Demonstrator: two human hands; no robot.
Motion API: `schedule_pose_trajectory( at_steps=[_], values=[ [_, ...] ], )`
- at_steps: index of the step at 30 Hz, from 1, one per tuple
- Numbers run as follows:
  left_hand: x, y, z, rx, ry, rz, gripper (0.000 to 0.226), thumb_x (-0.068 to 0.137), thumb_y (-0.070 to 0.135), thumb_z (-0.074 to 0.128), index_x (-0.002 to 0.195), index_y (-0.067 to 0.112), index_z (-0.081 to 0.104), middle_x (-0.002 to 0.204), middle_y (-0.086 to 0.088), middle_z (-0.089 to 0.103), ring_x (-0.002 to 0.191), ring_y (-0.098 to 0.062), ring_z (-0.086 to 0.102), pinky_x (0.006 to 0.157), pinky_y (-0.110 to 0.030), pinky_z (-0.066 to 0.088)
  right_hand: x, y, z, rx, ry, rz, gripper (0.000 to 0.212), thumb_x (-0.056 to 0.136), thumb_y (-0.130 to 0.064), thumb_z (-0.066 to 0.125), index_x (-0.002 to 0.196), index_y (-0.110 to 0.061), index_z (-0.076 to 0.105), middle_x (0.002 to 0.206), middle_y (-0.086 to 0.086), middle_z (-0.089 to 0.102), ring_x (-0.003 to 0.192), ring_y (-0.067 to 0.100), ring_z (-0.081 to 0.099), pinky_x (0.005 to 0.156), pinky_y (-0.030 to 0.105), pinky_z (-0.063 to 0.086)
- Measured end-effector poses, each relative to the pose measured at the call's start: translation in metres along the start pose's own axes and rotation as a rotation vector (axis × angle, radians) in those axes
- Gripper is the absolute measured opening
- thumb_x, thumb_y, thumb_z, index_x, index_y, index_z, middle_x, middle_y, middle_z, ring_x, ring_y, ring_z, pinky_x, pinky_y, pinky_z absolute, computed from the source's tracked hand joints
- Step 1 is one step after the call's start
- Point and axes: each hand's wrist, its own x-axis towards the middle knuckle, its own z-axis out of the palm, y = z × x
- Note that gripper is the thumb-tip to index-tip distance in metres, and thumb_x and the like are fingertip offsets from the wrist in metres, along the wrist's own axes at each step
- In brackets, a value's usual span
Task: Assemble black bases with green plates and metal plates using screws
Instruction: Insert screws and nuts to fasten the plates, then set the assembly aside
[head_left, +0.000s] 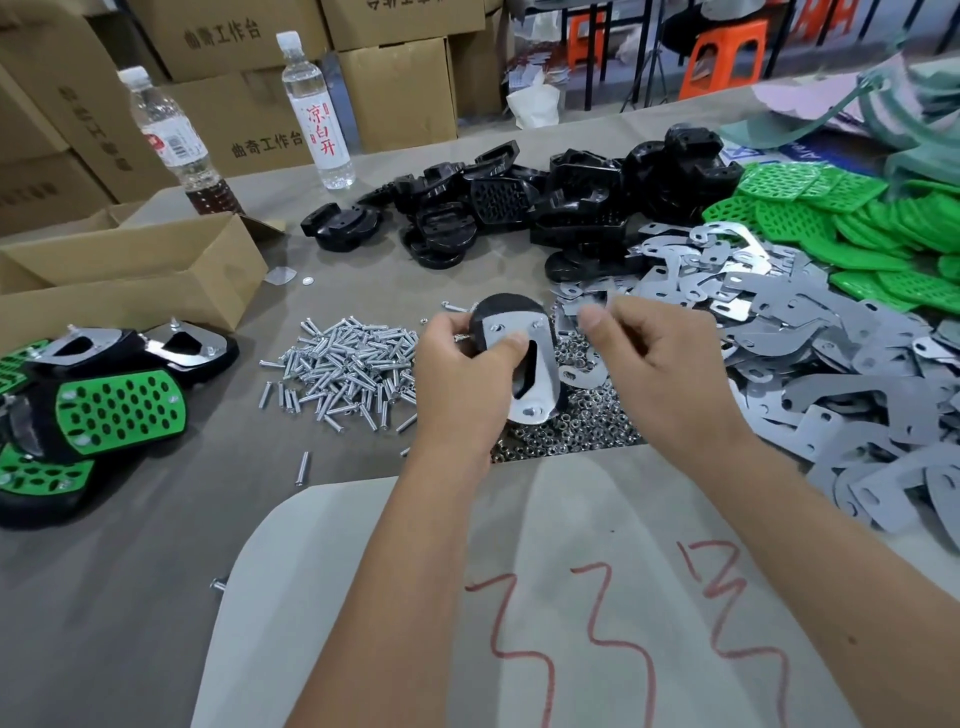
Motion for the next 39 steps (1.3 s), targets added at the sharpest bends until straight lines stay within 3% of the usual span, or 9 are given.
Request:
schedule_pose_trajectory(
  at_steps=[2, 5, 10, 15, 19, 22, 29, 34, 39],
  values=[
    [-0.005, 0.003, 0.001, 0.078, -0.036, 0.065, 0.024, 0.083, 0.011, 0.078, 0.1, 0.016, 0.062, 0.09, -0.008, 0.077, 0.084, -0.03, 0.076, 0.075, -0.046, 0.063, 0.002, 0.001, 0.002, -0.203, -0.082, -0.054, 0.028, 0.105, -0.038, 0.054, 0.085, -0.019, 0.048, 0.059, -0.01, 0.046, 0.054, 0.009, 0.042, 0.055, 0.037, 0.033],
    [-0.011, 0.01, 0.0, 0.162, -0.071, 0.094, 0.034, 0.07, 0.029, 0.072, 0.1, 0.021, 0.06, 0.091, -0.006, 0.077, 0.083, -0.029, 0.076, 0.07, -0.041, 0.06, 0.004, -0.002, 0.005, -0.356, -0.214, -0.102, 0.018, 0.104, -0.043, 0.038, 0.099, -0.026, 0.04, 0.078, -0.013, 0.05, 0.068, 0.016, 0.049, 0.058, 0.039, 0.033],
    [-0.012, 0.017, -0.008, 0.234, -0.12, 0.07, 0.037, 0.066, 0.03, 0.069, 0.101, 0.022, 0.061, 0.094, -0.01, 0.076, 0.088, -0.039, 0.074, 0.079, -0.062, 0.059, 0.003, -0.009, 0.005, -0.365, -0.341, -0.186, 0.013, 0.104, -0.038, 0.03, 0.103, -0.03, 0.04, 0.099, -0.006, 0.049, 0.075, 0.028, 0.053, 0.064, 0.048, 0.048],
    [-0.014, 0.02, -0.011, 0.171, -0.134, 0.007, 0.037, 0.063, 0.028, 0.072, 0.098, 0.018, 0.065, 0.1, -0.015, 0.077, 0.096, -0.04, 0.073, 0.086, -0.062, 0.056, 0.003, -0.015, 0.007, -0.406, -0.36, -0.213, 0.02, 0.106, -0.037, 0.03, 0.099, -0.023, 0.042, 0.094, -0.002, 0.046, 0.07, 0.03, 0.049, 0.062, 0.052, 0.047],
    [-0.014, 0.021, -0.011, 0.139, -0.167, -0.024, 0.026, 0.067, 0.032, 0.069, 0.089, 0.019, 0.065, 0.091, -0.01, 0.076, 0.085, -0.031, 0.071, 0.074, -0.045, 0.05, 0.002, -0.02, 0.008, -0.471, -0.325, -0.217, 0.025, 0.106, -0.037, 0.032, 0.099, -0.017, 0.046, 0.092, 0.0, 0.046, 0.069, 0.032, 0.046, 0.06, 0.051, 0.046],
    [-0.012, 0.021, -0.012, 0.101, -0.199, -0.05, 0.015, 0.069, 0.025, 0.064, 0.08, 0.019, 0.056, 0.076, -0.004, 0.058, 0.075, -0.024, 0.053, 0.068, -0.039, 0.04, 0.002, -0.019, 0.01, -0.522, -0.317, -0.198, 0.027, 0.105, -0.038, 0.032, 0.101, -0.017, 0.048, 0.093, 0.0, 0.047, 0.069, 0.034, 0.048, 0.06, 0.048, 0.046],
    [-0.006, 0.016, -0.019, 0.074, -0.276, -0.11, 0.012, 0.093, 0.007, 0.064, 0.089, 0.017, 0.059, 0.076, 0.001, 0.069, 0.063, -0.013, 0.066, 0.051, -0.024, 0.049, 0.002, -0.018, 0.012, -0.602, -0.26, -0.186, 0.028, 0.107, -0.04, 0.034, 0.104, -0.018, 0.05, 0.091, -0.001, 0.05, 0.069, 0.032, 0.05, 0.053, 0.04, 0.039],
    [-0.004, 0.014, -0.017, 0.075, -0.213, -0.102, 0.014, 0.09, 0.005, 0.066, 0.091, 0.015, 0.056, 0.081, -0.006, 0.065, 0.069, -0.022, 0.06, 0.056, -0.028, 0.045, 0.001, -0.019, 0.011, -0.585, -0.344, -0.155, 0.032, 0.107, -0.044, 0.027, 0.111, -0.02, 0.048, 0.096, -0.004, 0.049, 0.074, 0.03, 0.051, 0.06, 0.043, 0.043],
    [-0.002, 0.012, -0.018, 0.1, -0.177, -0.058, 0.025, 0.088, 0.005, 0.068, 0.077, 0.018, 0.051, 0.066, 0.003, 0.058, 0.06, -0.018, 0.053, 0.057, -0.028, 0.041, -0.001, -0.021, 0.007, -0.578, -0.449, -0.16, 0.021, 0.108, -0.037, 0.027, 0.102, -0.023, 0.041, 0.095, -0.007, 0.041, 0.078, 0.032, 0.052, 0.063, 0.047, 0.046]
  ],
)
